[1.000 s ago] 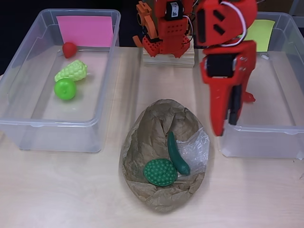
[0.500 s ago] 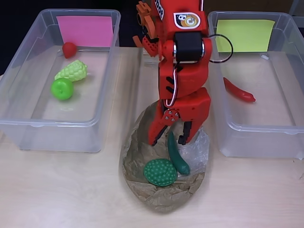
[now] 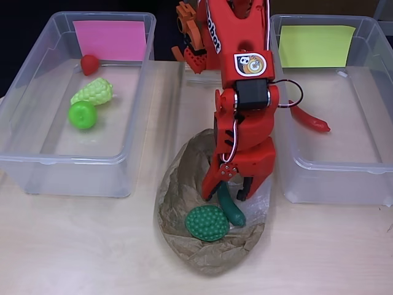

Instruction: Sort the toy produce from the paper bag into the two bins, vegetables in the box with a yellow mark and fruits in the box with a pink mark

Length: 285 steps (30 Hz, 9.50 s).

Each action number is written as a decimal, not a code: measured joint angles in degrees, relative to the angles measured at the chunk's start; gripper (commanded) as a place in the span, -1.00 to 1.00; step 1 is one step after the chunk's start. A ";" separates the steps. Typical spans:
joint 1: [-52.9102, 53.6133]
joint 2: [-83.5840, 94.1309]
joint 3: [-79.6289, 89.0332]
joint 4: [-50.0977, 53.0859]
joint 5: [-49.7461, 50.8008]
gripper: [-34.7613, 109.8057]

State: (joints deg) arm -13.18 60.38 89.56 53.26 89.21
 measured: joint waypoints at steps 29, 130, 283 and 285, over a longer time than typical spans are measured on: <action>1.67 1.41 -24.79 33.93 -14.59 -0.48; -23.64 38.32 7.03 11.34 -20.74 -0.35; -71.28 65.83 50.01 6.50 64.42 -0.14; -72.33 64.07 52.03 2.46 64.78 -0.14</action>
State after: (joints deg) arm -85.52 124.45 141.59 55.72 153.98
